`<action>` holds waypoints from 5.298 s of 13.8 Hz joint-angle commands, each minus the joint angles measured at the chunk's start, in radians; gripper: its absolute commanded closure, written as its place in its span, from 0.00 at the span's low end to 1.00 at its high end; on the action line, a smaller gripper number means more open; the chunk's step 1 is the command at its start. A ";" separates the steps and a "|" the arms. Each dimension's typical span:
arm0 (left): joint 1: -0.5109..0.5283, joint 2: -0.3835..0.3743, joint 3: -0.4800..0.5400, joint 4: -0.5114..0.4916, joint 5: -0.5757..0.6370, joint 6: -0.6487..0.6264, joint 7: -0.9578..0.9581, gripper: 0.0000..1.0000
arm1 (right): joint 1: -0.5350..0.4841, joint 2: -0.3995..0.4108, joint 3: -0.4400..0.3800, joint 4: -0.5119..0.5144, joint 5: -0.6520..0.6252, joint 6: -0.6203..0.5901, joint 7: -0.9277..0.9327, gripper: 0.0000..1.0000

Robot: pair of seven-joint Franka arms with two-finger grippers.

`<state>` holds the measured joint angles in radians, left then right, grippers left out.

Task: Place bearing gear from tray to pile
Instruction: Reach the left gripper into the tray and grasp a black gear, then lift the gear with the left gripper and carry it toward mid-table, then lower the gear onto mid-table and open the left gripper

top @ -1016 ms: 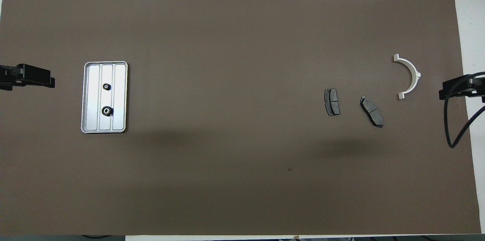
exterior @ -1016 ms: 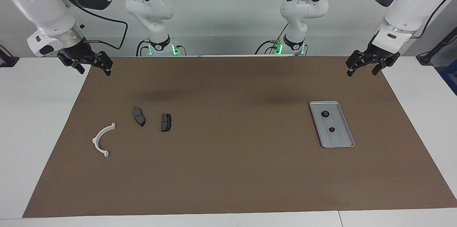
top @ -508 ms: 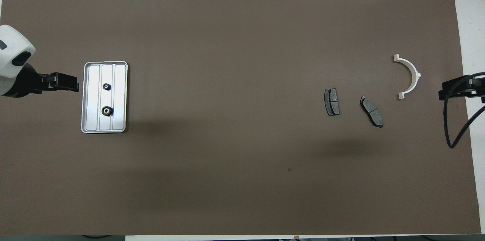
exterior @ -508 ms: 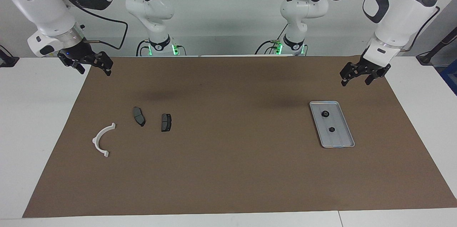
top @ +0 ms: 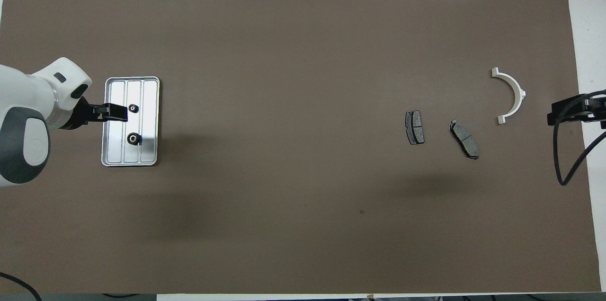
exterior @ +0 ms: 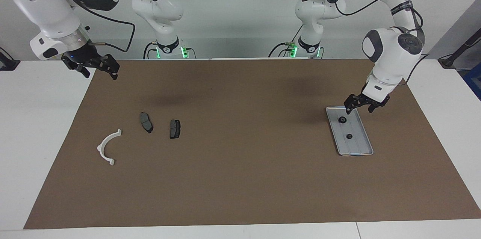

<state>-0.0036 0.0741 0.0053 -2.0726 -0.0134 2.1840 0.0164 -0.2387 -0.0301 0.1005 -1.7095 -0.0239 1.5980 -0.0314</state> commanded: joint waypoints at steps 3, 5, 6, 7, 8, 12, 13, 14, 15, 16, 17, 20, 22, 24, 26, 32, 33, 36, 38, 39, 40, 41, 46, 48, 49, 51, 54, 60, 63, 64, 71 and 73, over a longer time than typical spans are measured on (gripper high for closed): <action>0.013 0.039 -0.007 -0.095 0.012 0.137 0.003 0.07 | -0.008 -0.025 0.002 -0.027 0.004 0.017 -0.038 0.00; 0.017 0.064 -0.007 -0.113 0.012 0.177 0.005 0.08 | -0.014 -0.024 0.002 -0.027 0.004 0.019 -0.038 0.00; 0.019 0.084 -0.007 -0.115 0.012 0.192 0.005 0.09 | -0.016 -0.025 0.002 -0.028 0.004 0.025 -0.038 0.00; 0.017 0.096 -0.007 -0.115 0.012 0.200 0.004 0.09 | -0.013 -0.025 0.002 -0.028 0.004 0.025 -0.036 0.00; 0.014 0.110 -0.007 -0.115 0.012 0.206 0.003 0.13 | -0.014 -0.025 0.002 -0.030 0.004 0.025 -0.039 0.00; 0.013 0.119 -0.007 -0.115 0.012 0.206 0.005 0.15 | -0.017 -0.025 0.002 -0.030 0.005 0.030 -0.036 0.00; 0.011 0.119 -0.007 -0.116 0.012 0.201 0.005 0.18 | -0.016 -0.024 0.004 -0.030 0.005 0.039 -0.041 0.00; 0.010 0.118 -0.007 -0.116 0.012 0.198 0.005 0.19 | -0.013 -0.024 0.004 -0.028 0.005 0.043 -0.039 0.00; 0.008 0.116 -0.007 -0.121 0.012 0.197 0.005 0.20 | -0.011 -0.024 0.002 -0.028 0.005 0.043 -0.039 0.00; 0.008 0.116 -0.007 -0.124 0.012 0.197 0.005 0.20 | -0.017 -0.024 0.002 -0.028 0.005 0.043 -0.047 0.00; 0.008 0.115 -0.007 -0.124 0.012 0.188 0.005 0.20 | -0.019 -0.022 0.002 -0.030 0.005 0.046 -0.061 0.00; 0.011 0.112 -0.007 -0.124 0.012 0.168 0.005 0.20 | -0.019 -0.024 0.002 -0.030 0.005 0.048 -0.062 0.00; 0.011 0.110 -0.007 -0.124 0.012 0.151 0.005 0.20 | -0.019 -0.024 0.002 -0.030 0.005 0.048 -0.062 0.00; 0.011 0.108 -0.007 -0.126 0.012 0.149 0.004 0.22 | -0.019 -0.024 0.002 -0.030 0.005 0.048 -0.062 0.00; 0.010 0.108 -0.007 -0.124 0.012 0.151 0.003 0.29 | -0.019 -0.024 0.002 -0.030 0.005 0.050 -0.061 0.00; 0.002 0.108 -0.007 -0.135 0.012 0.155 0.000 0.80 | -0.020 -0.024 0.002 -0.032 0.005 0.050 -0.062 0.00; 0.002 0.108 -0.007 -0.126 0.012 0.149 0.000 0.88 | -0.019 -0.024 0.002 -0.033 0.005 0.050 -0.062 0.00; -0.018 0.121 -0.008 -0.032 0.010 0.073 -0.012 0.94 | -0.021 -0.024 0.002 -0.033 0.005 0.048 -0.064 0.00; -0.044 0.134 -0.011 0.067 0.007 -0.007 -0.083 0.94 | -0.022 -0.024 0.002 -0.033 0.005 0.050 -0.067 0.00; -0.077 0.147 -0.011 0.113 0.004 -0.035 -0.139 0.94 | -0.024 -0.024 0.001 -0.033 0.005 0.050 -0.067 0.00; -0.119 0.161 -0.011 0.149 0.000 -0.042 -0.207 0.94 | -0.024 -0.024 0.001 -0.032 0.005 0.050 -0.065 0.00; -0.154 0.168 -0.010 0.166 0.000 -0.040 -0.277 0.94 | -0.022 -0.025 0.001 -0.033 0.005 0.048 -0.065 0.00; -0.363 0.219 -0.011 0.284 -0.002 -0.052 -0.651 0.94 | -0.033 -0.022 0.001 -0.028 0.005 0.050 -0.068 0.00; -0.453 0.266 -0.010 0.351 -0.013 -0.066 -0.767 0.94 | -0.047 -0.021 -0.001 -0.025 0.005 0.050 -0.079 0.00; -0.499 0.311 -0.008 0.406 -0.014 -0.070 -0.833 0.94 | -0.050 -0.021 -0.001 -0.024 0.004 0.050 -0.085 0.00; -0.574 0.393 -0.008 0.498 -0.013 -0.082 -0.932 0.94 | -0.059 -0.021 -0.001 -0.025 0.002 0.053 -0.082 0.00; -0.630 0.457 -0.007 0.604 -0.016 -0.153 -0.967 0.94 | -0.057 -0.021 -0.001 -0.025 0.002 0.053 -0.078 0.00; -0.693 0.510 -0.007 0.554 -0.016 -0.067 -1.010 0.94 | -0.051 -0.027 -0.001 -0.038 0.002 0.051 -0.097 0.00; -0.691 0.510 -0.007 0.513 -0.016 -0.032 -1.010 0.94 | -0.057 -0.027 -0.001 -0.039 0.002 0.054 -0.134 0.00; -0.690 0.509 -0.007 0.506 -0.017 -0.030 -1.012 0.93 | -0.056 -0.027 -0.001 -0.041 0.002 0.054 -0.131 0.00; -0.685 0.504 -0.007 0.460 -0.023 0.028 -1.014 0.90 | -0.057 -0.034 -0.001 -0.068 0.002 0.097 -0.107 0.00; -0.685 0.503 -0.007 0.459 -0.023 0.027 -1.017 0.68 | -0.056 -0.034 -0.001 -0.073 0.002 0.118 -0.104 0.00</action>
<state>-0.6794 0.5928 -0.0095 -1.5743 -0.0252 2.1847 -0.9858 -0.2811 -0.0309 0.0938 -1.7353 -0.0239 1.6728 -0.1313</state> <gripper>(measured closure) 0.656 0.000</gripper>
